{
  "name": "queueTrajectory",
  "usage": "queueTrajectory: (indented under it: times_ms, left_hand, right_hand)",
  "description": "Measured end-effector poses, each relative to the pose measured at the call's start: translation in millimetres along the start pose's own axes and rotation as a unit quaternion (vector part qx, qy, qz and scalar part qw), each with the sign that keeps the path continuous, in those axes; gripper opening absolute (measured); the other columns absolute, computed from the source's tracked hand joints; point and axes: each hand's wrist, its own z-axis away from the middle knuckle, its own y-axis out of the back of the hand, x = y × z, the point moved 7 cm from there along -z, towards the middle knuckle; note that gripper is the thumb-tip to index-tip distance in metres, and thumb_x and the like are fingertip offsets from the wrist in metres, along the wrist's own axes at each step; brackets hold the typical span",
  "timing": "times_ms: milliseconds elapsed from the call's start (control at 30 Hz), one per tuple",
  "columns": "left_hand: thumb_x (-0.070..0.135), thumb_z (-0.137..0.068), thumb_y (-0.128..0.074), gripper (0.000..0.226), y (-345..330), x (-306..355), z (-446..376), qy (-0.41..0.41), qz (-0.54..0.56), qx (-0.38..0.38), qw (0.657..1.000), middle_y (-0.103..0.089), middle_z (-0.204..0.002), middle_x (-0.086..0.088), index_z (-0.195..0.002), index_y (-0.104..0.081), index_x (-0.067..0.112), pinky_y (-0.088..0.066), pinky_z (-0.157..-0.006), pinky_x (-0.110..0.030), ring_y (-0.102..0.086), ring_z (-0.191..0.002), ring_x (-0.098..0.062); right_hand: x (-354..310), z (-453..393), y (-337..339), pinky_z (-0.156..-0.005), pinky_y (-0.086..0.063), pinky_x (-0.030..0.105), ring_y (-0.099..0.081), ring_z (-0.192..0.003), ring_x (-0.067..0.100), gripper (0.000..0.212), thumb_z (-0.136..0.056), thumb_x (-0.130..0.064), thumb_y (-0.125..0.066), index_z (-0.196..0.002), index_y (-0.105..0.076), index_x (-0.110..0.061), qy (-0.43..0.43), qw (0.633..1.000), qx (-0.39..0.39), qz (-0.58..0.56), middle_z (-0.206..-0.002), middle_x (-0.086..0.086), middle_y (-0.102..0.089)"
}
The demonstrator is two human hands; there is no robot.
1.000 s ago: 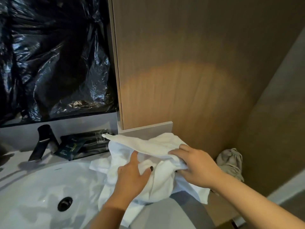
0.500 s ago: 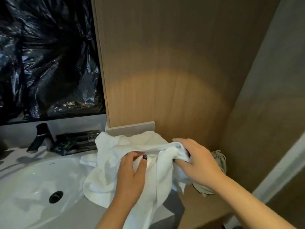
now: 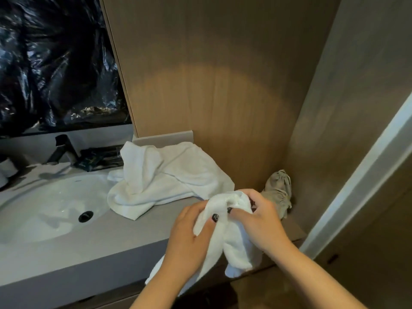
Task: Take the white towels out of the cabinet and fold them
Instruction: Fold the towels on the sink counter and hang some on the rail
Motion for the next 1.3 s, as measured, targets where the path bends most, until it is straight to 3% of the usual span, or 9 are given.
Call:
queueTrajectory:
  times_ms: [133,300,533,667,800,867,967,1200,1300]
  left_hand:
    - [0.018,-0.095,-0.057,0.036,-3,0,17,0.025,0.035,0.005,0.999,-0.066,-0.105,0.027,-0.104,-0.062,0.053,-0.045,-0.076,-0.011,-0.061,-0.1,0.005]
    - [0.004,-0.093,-0.058,0.033,9,13,22,-0.047,0.013,0.092,0.995,-0.062,-0.097,0.018,-0.096,-0.064,0.036,-0.041,-0.079,-0.009,-0.059,-0.099,-0.004]
    - [0.013,-0.096,-0.051,0.028,53,16,15,-0.089,-0.008,0.069,0.994,-0.066,-0.087,0.016,-0.096,-0.06,0.039,-0.044,-0.069,-0.013,-0.062,-0.082,-0.006]
    - [0.013,-0.094,-0.046,0.032,85,26,22,-0.121,-0.028,0.075,0.989,-0.064,-0.091,0.021,-0.097,-0.056,0.044,-0.042,-0.069,-0.007,-0.061,-0.085,-0.002]
    - [0.013,-0.093,-0.046,0.04,112,33,22,-0.136,-0.03,0.098,0.985,-0.064,-0.094,0.023,-0.097,-0.056,0.052,-0.042,-0.072,-0.008,-0.062,-0.089,-0.003]
    - [0.015,-0.092,-0.048,0.033,126,32,16,-0.131,-0.028,0.123,0.983,-0.064,-0.095,0.023,-0.097,-0.058,0.046,-0.043,-0.073,-0.01,-0.062,-0.088,-0.003]
    - [0.013,-0.096,-0.056,0.026,138,29,6,-0.122,-0.042,0.13,0.983,-0.066,-0.094,0.025,-0.096,-0.062,0.039,-0.041,-0.071,-0.005,-0.062,-0.087,0.001]
    - [0.046,-0.079,-0.073,0.02,136,-22,0,-0.027,-0.038,0.079,0.996,-0.065,-0.067,0.01,-0.075,-0.068,0.028,-0.038,-0.052,-0.011,-0.056,-0.06,-0.007]
    - [0.045,-0.077,-0.077,0.016,141,-47,-2,0.008,-0.054,0.068,0.996,-0.065,-0.066,0.012,-0.077,-0.069,0.032,-0.039,-0.052,-0.011,-0.058,-0.062,-0.005]
  right_hand:
    - [8,22,-6,-0.071,-0.048,0.019,-0.062,-0.086,0.002,0.029,-0.078,-0.013,-0.072,-0.099,-0.065,-0.032,0.0,1.0,0.003,0.019,-0.09,-0.013,-0.068]
    - [3,38,-11,-0.076,-0.052,0.021,-0.062,-0.09,0.001,0.037,-0.077,-0.018,-0.072,-0.108,-0.061,-0.036,0.023,0.998,-0.035,0.037,-0.097,-0.014,-0.067]
    - [-11,26,-15,-0.089,-0.048,0.024,-0.053,-0.102,0.0,0.078,-0.068,-0.075,-0.056,-0.137,-0.037,-0.046,0.006,0.981,-0.111,0.161,-0.116,-0.017,-0.052]
    - [-45,17,-53,-0.106,-0.033,0.021,-0.034,-0.13,-0.006,0.078,-0.073,-0.067,-0.055,-0.145,-0.027,-0.052,0.102,0.963,-0.18,0.172,-0.144,-0.028,-0.033]
    - [-68,22,-108,-0.091,-0.046,0.016,-0.056,-0.11,-0.002,0.042,-0.081,-0.045,-0.061,-0.123,-0.057,-0.045,0.124,0.949,-0.28,0.079,-0.117,-0.024,-0.062]
    - [-80,14,-110,-0.073,-0.046,0.015,-0.061,-0.086,0.002,0.014,-0.083,-0.03,-0.07,-0.096,-0.066,-0.033,0.158,0.964,-0.209,0.054,-0.09,-0.016,-0.066]
    - [-92,2,-88,-0.056,-0.037,0.013,-0.051,-0.061,0.005,0.021,-0.082,-0.008,-0.073,-0.077,-0.062,-0.025,0.201,0.977,-0.07,0.035,-0.072,-0.001,-0.06]
    - [-97,-6,-53,-0.056,-0.042,0.025,-0.054,-0.065,0.017,0.016,-0.086,-0.005,-0.07,-0.081,-0.065,-0.019,0.213,0.976,0.019,0.047,-0.071,0.0,-0.061]
    - [-97,-14,-28,-0.054,-0.04,0.016,-0.054,-0.065,0.008,0.014,-0.086,-0.007,-0.07,-0.08,-0.066,-0.02,0.195,0.974,0.088,0.073,-0.07,-0.007,-0.062]
